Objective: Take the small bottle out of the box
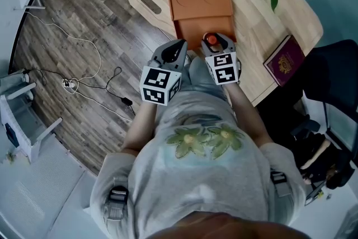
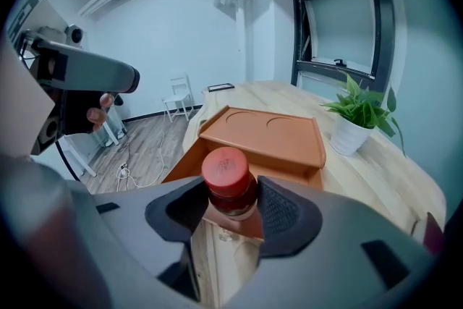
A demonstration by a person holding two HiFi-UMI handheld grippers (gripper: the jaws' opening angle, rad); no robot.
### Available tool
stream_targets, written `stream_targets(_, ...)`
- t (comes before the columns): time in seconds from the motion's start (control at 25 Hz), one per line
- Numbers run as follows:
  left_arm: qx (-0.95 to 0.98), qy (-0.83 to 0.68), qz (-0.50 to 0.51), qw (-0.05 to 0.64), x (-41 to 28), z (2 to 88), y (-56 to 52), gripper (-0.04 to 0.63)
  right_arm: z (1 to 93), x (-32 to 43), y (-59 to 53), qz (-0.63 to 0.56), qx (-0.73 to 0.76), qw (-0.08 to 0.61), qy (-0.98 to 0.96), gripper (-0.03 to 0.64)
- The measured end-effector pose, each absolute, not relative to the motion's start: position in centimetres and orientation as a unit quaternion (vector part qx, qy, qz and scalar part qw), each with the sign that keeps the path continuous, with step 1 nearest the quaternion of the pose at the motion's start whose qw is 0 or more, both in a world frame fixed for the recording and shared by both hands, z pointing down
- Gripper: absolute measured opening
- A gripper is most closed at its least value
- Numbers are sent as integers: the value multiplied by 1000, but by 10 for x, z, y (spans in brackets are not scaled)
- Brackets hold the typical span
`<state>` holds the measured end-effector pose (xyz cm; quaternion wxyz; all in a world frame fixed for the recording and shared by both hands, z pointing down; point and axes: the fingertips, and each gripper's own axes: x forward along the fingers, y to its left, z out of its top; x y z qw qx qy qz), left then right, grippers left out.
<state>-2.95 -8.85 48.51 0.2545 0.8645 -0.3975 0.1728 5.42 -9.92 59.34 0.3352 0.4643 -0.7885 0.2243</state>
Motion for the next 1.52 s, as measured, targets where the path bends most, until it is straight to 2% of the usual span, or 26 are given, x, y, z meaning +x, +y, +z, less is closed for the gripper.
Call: stream_targets(1.52,876,-400,154,221,-31,451,-87,6,494,47,-96,167,467,275,-824,204)
